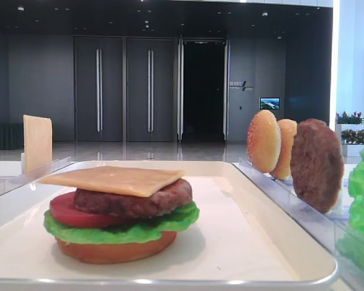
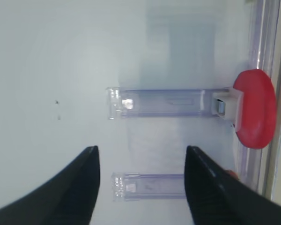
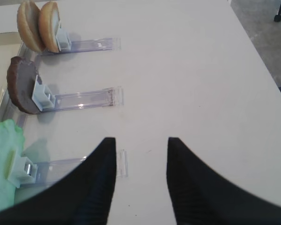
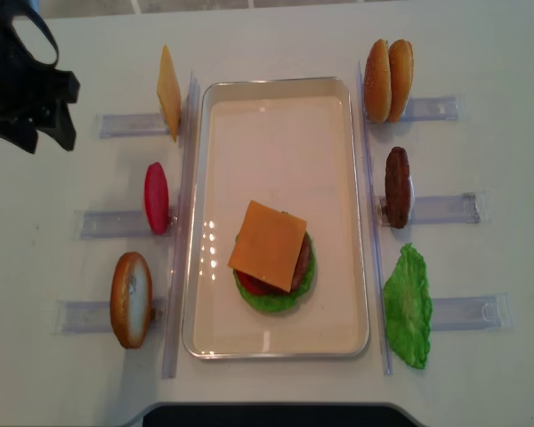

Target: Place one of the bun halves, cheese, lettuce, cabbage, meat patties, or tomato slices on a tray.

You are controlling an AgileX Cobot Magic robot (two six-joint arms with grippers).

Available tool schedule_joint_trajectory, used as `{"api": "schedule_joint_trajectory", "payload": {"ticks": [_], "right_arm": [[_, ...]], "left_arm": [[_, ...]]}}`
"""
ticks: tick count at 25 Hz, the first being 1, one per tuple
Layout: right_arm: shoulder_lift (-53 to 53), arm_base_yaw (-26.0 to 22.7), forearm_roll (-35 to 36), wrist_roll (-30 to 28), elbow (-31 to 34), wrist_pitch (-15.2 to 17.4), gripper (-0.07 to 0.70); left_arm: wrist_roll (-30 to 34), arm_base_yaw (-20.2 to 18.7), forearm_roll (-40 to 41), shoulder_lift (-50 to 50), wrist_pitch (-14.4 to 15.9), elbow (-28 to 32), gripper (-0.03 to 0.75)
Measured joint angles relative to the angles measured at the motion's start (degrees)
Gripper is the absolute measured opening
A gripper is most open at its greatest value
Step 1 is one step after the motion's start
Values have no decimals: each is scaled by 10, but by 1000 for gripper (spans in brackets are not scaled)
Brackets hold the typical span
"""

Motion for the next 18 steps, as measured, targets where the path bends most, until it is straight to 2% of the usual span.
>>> {"api": "schedule_joint_trajectory", "payload": {"ticks": [3,6,12,18], "right_arm": [[0,0,0,0,0,0,284],[0,0,0,0,0,0,284],[0,0,0,0,0,0,284],[0,0,0,0,0,0,284]], "left_arm": [[1,6,18,-36,1,4,433],[2,6,22,-83,1,38,430],[4,6,23,-234,4,155,422],[12,6,26,-446,3,274,368]]}}
